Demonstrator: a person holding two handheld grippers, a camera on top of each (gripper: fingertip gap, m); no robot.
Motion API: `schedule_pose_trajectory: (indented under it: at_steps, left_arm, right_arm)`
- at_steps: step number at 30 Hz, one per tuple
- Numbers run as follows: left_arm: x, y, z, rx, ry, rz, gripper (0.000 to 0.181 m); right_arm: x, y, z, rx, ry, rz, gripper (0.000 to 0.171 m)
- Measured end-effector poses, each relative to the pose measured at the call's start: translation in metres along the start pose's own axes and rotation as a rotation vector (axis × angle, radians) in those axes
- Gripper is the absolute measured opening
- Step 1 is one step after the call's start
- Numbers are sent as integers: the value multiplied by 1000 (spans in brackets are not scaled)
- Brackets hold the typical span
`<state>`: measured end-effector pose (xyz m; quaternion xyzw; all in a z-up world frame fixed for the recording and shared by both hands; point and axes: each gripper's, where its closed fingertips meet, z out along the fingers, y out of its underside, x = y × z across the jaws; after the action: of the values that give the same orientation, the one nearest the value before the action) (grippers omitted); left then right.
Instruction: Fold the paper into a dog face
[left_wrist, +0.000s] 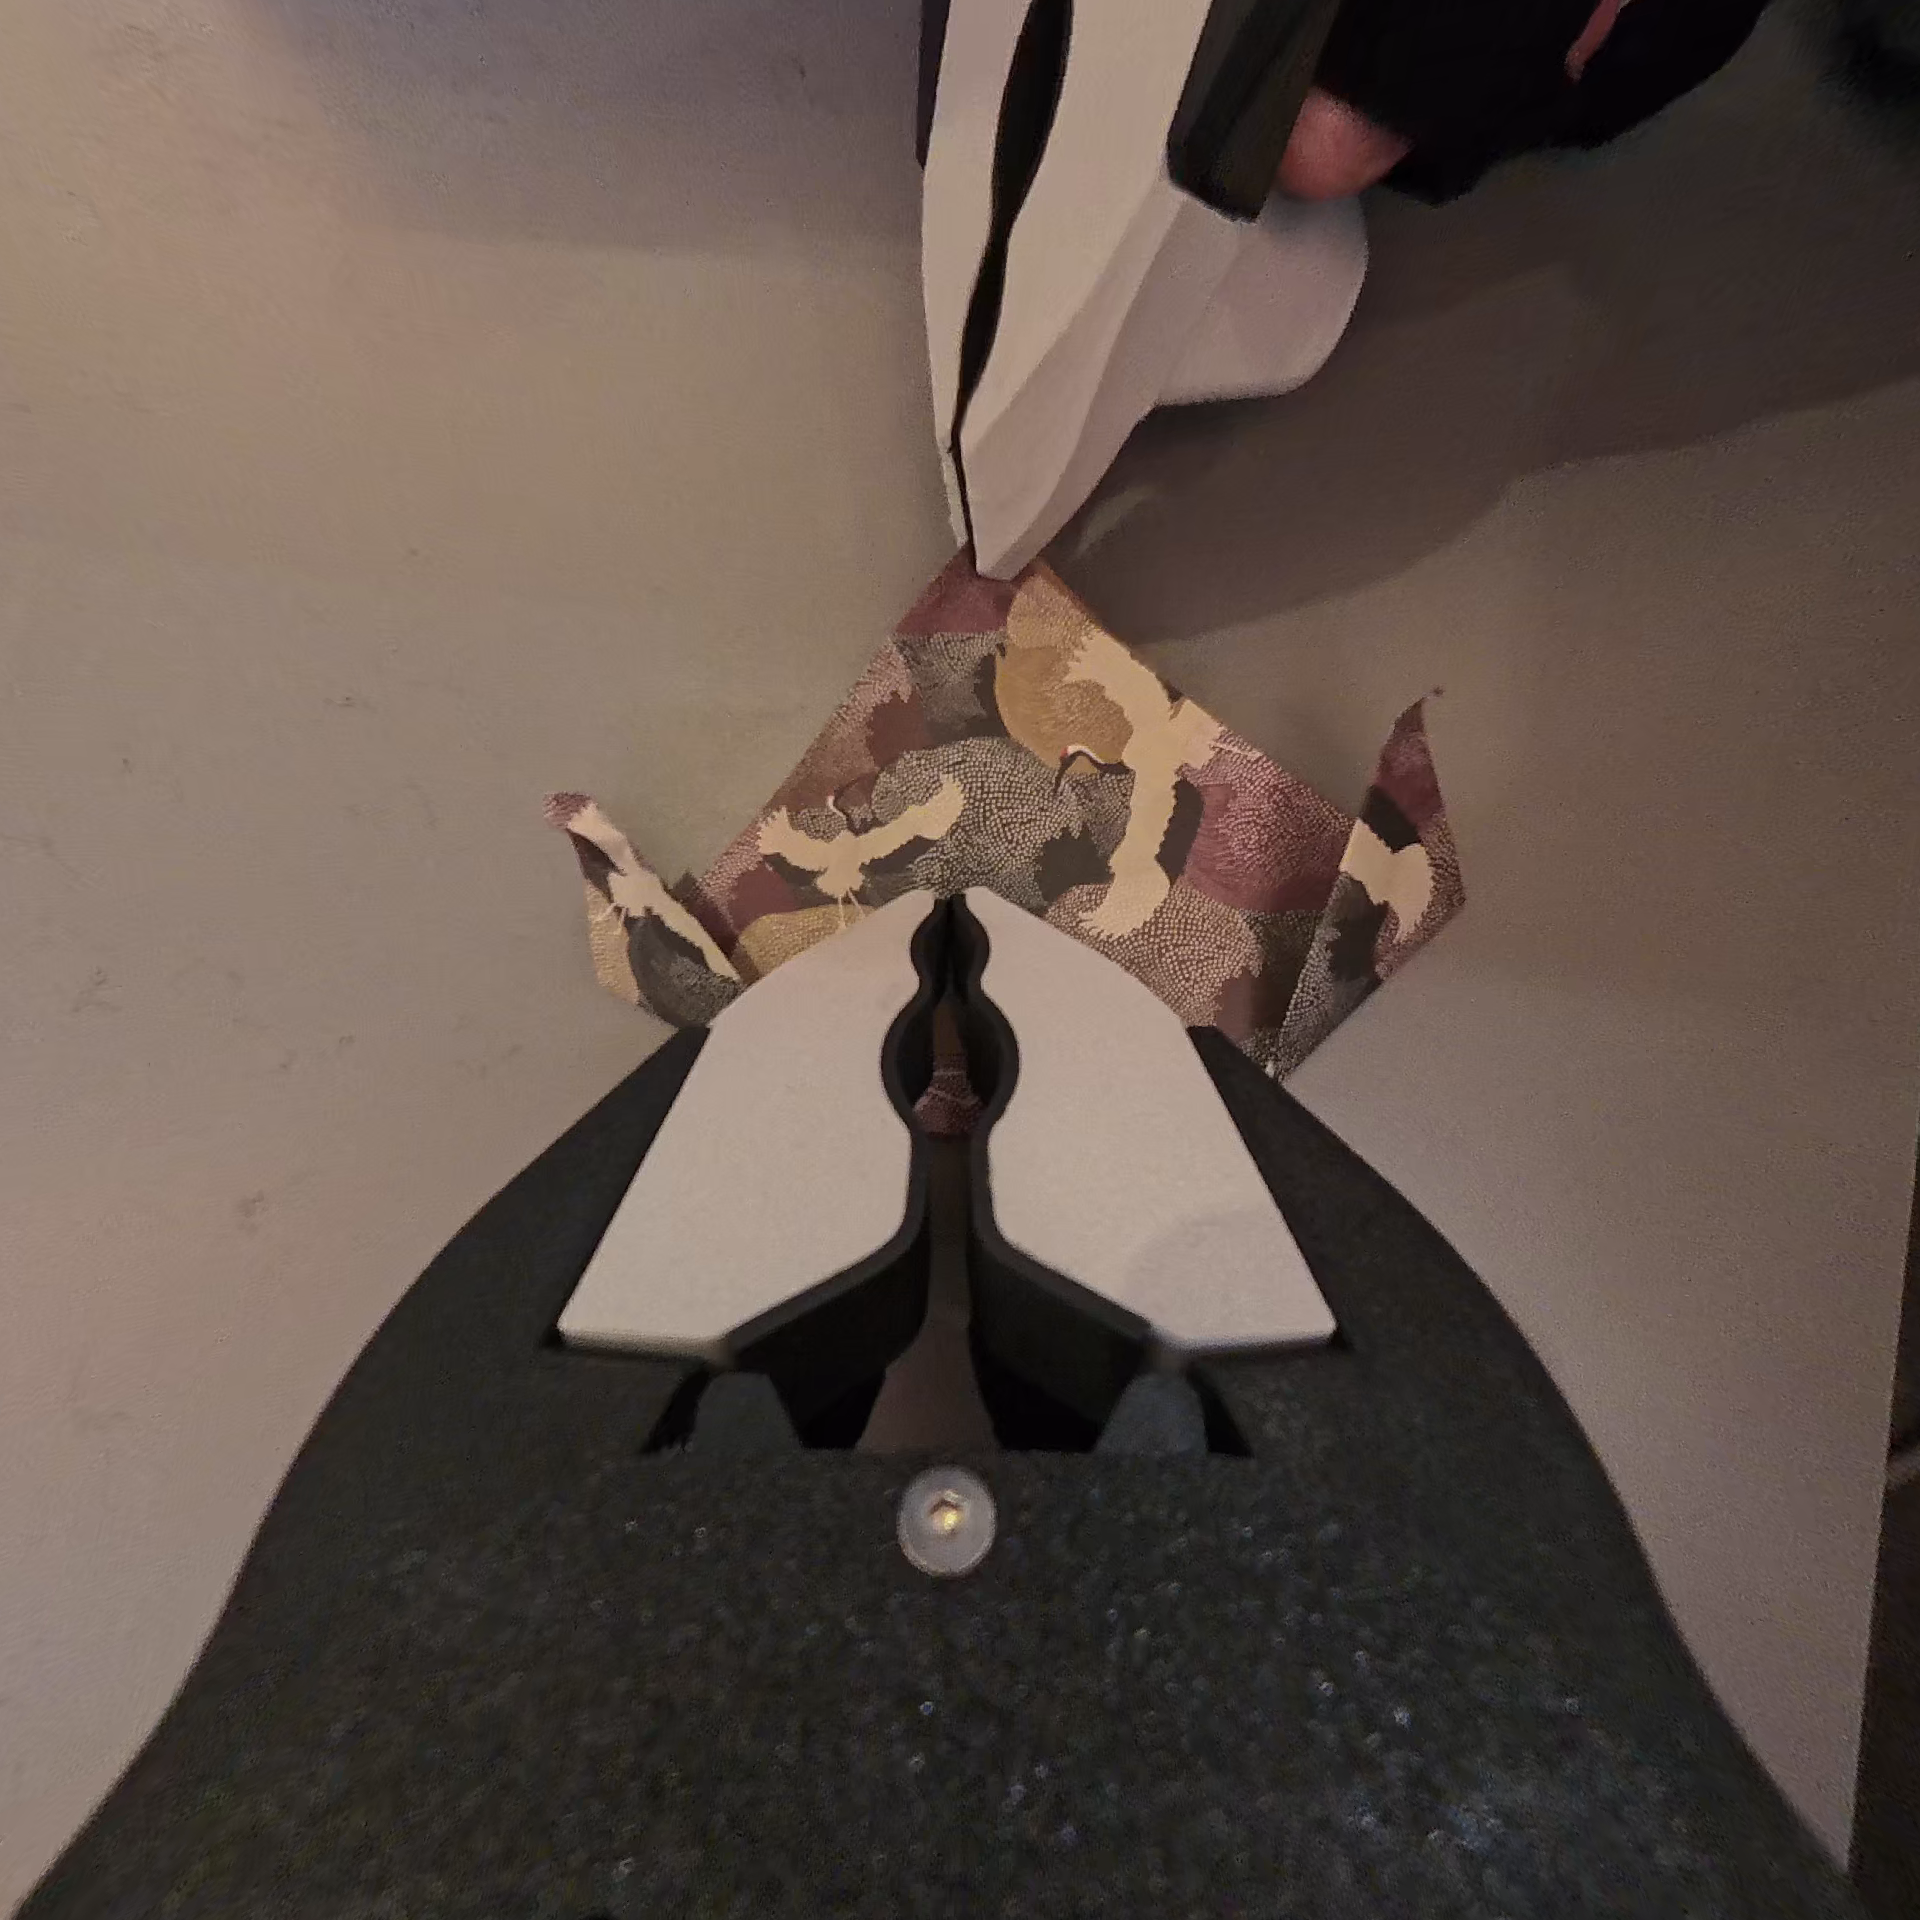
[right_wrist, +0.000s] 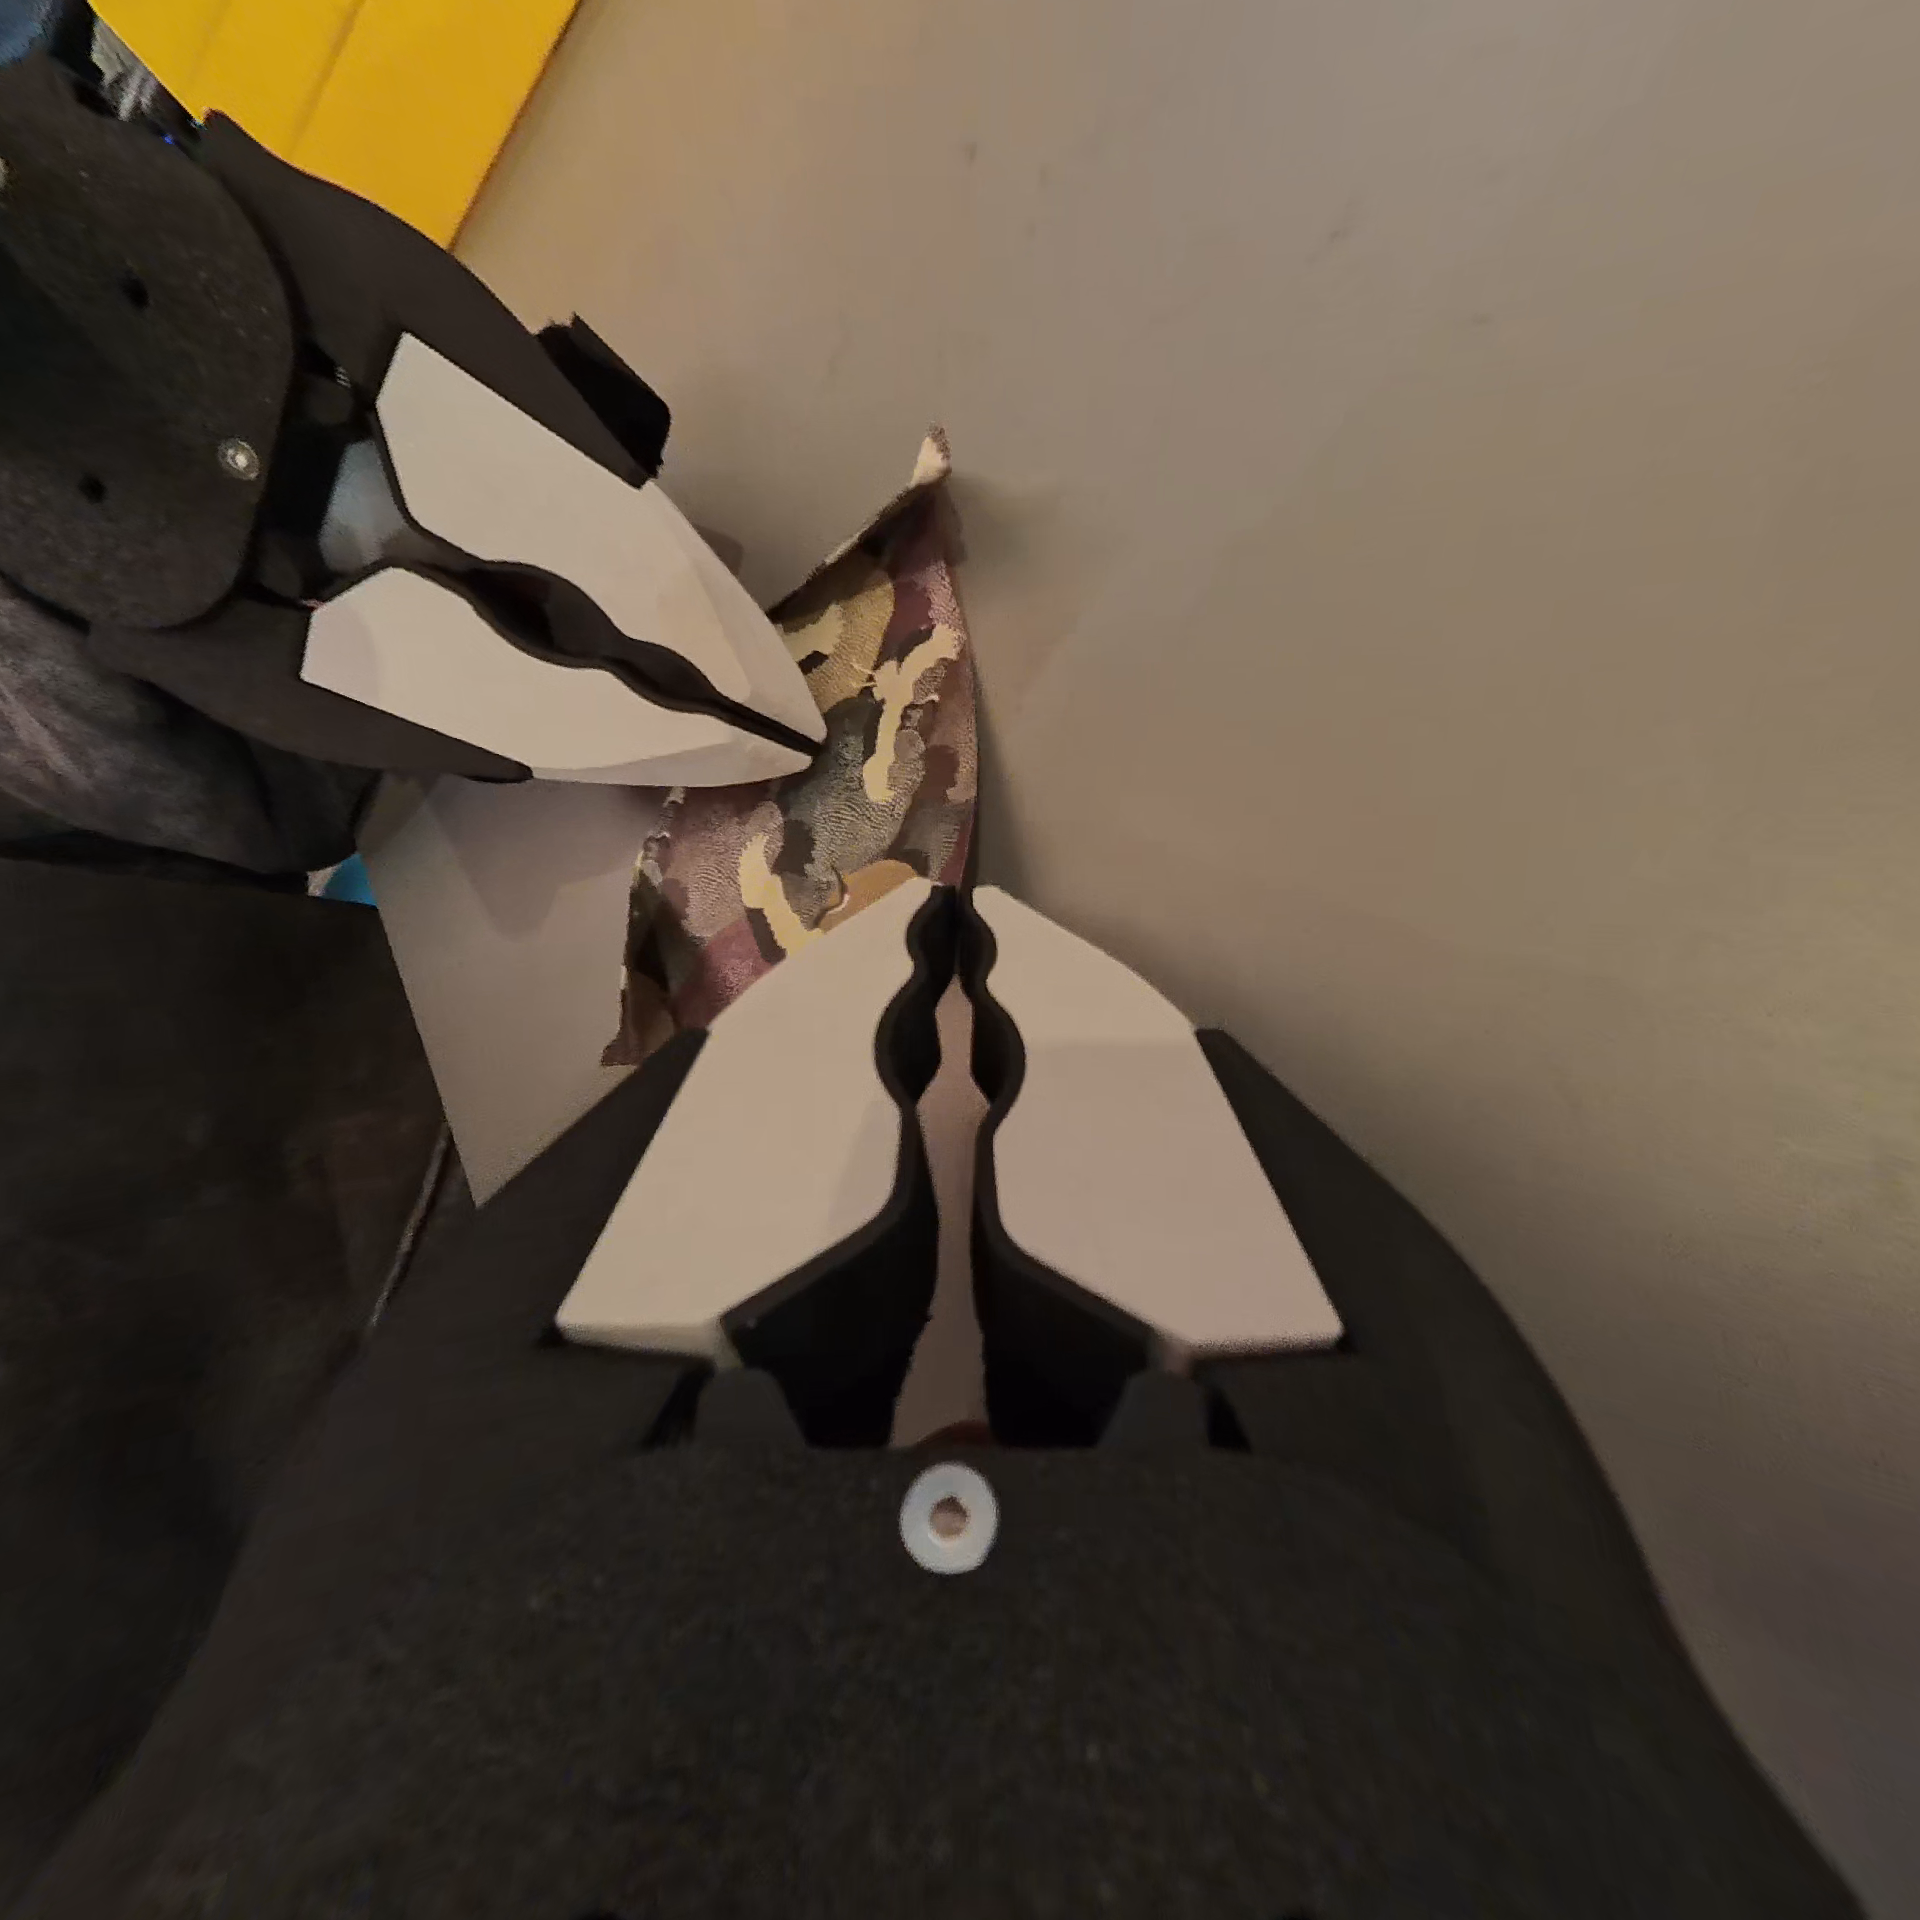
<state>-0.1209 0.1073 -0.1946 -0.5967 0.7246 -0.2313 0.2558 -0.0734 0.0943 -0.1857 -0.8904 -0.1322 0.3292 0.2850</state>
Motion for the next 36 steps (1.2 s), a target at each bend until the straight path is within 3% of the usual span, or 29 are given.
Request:
schedule_pose_trajectory:
  at_steps: [8,15,29,36]
  left_arm:
    - [0,0,0,1,1,2,0]
    - [0,-1,0,2,3,-1,0]
    - [1,0,0,-8,-3,2,0]
    - [4,9,-8,-35,20,51,0]
  right_arm:
    - [-10,-9,-3,51,-68,69,0]
    - [-34,-18,8,45,-102,6,0]
    - [-32,-1,38,-110,106,-169,0]
    - [-31,-1,39,-118,126,-199,0]
